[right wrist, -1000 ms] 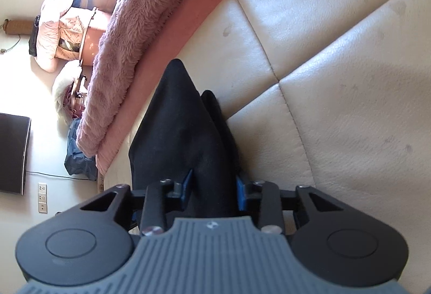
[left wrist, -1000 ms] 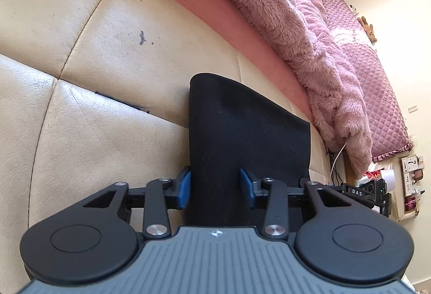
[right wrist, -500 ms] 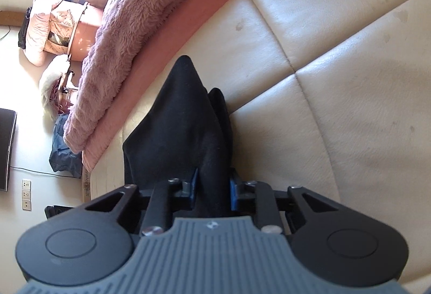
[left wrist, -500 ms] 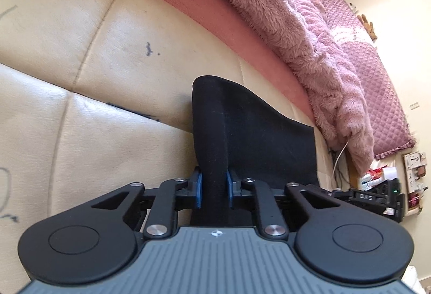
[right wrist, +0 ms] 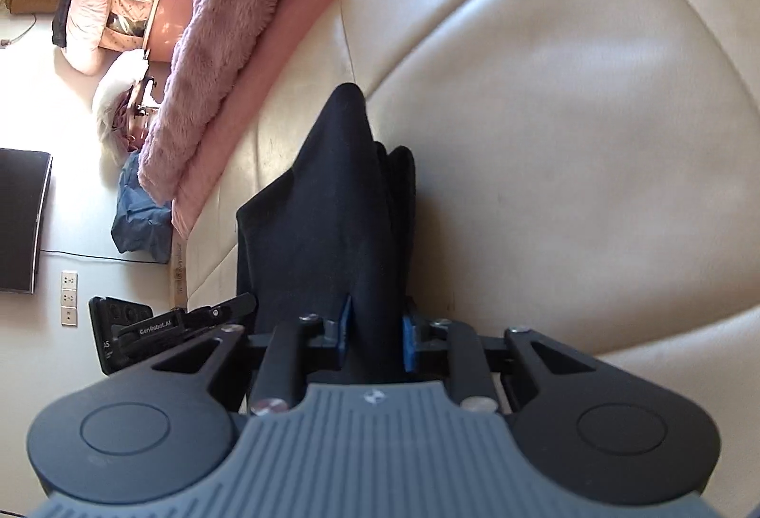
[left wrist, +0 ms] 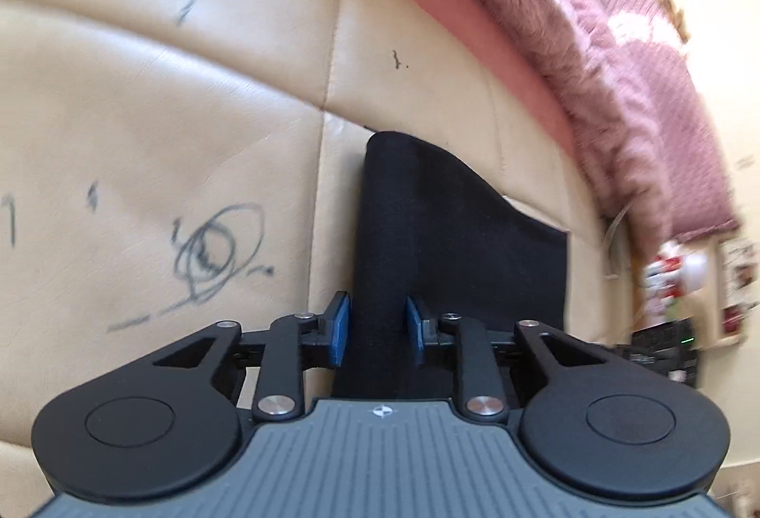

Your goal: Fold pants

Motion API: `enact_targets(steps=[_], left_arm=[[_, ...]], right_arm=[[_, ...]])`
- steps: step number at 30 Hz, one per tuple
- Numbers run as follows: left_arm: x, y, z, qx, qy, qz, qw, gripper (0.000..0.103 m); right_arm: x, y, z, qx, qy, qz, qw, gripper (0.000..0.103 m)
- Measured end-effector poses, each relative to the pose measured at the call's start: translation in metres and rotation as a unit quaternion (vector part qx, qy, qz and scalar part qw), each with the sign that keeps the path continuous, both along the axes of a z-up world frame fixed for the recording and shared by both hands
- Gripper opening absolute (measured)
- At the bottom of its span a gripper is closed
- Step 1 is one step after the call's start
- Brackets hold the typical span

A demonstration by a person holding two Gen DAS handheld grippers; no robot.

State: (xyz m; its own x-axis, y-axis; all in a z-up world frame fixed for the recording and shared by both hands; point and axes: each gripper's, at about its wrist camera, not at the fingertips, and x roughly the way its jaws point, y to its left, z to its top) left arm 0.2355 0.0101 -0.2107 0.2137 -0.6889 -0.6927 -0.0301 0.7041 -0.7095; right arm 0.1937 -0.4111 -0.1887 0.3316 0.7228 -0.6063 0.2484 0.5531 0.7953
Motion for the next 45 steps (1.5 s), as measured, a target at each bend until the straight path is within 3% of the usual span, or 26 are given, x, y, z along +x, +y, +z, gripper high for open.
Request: enact_targets(steps=[4,6,11,14,16,18,29,36,45], left_arm=[[-0.007,0.011,-0.015,-0.045,0.025,0.019,0.9985,0.037],[-0.012,0.008,-0.019,-0.055,0.025,0.021,0.998,0.04],[-0.013,-0.003,-0.024,-0.072,0.019,0.043,0.9963,0.041],[-0.011,-0.006,-0.025,-0.072,0.021,0.048,0.996,0.038],[-0.012,-0.002,-0.027,-0.078,0.023,0.054,0.9952,0.026],[-0.014,0.001,-0.028,-0.084,0.027,0.064,0.994,0.023],[-0.019,0.011,0.011,-0.042,-0.025,0.063,0.9968,0.019],[-0.005,0.055,0.039,-0.036,-0.056,0.077,0.9948,0.019],[0.027,0.128,0.058,-0.016,-0.083,0.11,0.9903,0.019]], right_arm=[[-0.006,-0.003,-0.009,0.018,0.0,-0.015,1.0,0.02],[-0.005,-0.001,-0.009,0.012,-0.002,-0.005,1.0,0.026],[-0.005,-0.002,-0.017,0.024,-0.002,-0.014,1.0,0.027],[-0.007,-0.001,-0.022,0.037,0.0,-0.03,0.999,0.025],[-0.007,0.0,-0.022,0.037,-0.002,-0.036,0.999,0.023],[-0.009,0.001,-0.022,0.041,-0.003,-0.045,0.998,0.021],[-0.006,0.017,0.01,0.008,-0.024,-0.028,0.999,0.016],[0.022,0.056,0.032,0.015,-0.049,-0.002,0.999,0.016],[0.088,0.135,0.049,0.029,-0.076,0.04,0.996,0.016]])
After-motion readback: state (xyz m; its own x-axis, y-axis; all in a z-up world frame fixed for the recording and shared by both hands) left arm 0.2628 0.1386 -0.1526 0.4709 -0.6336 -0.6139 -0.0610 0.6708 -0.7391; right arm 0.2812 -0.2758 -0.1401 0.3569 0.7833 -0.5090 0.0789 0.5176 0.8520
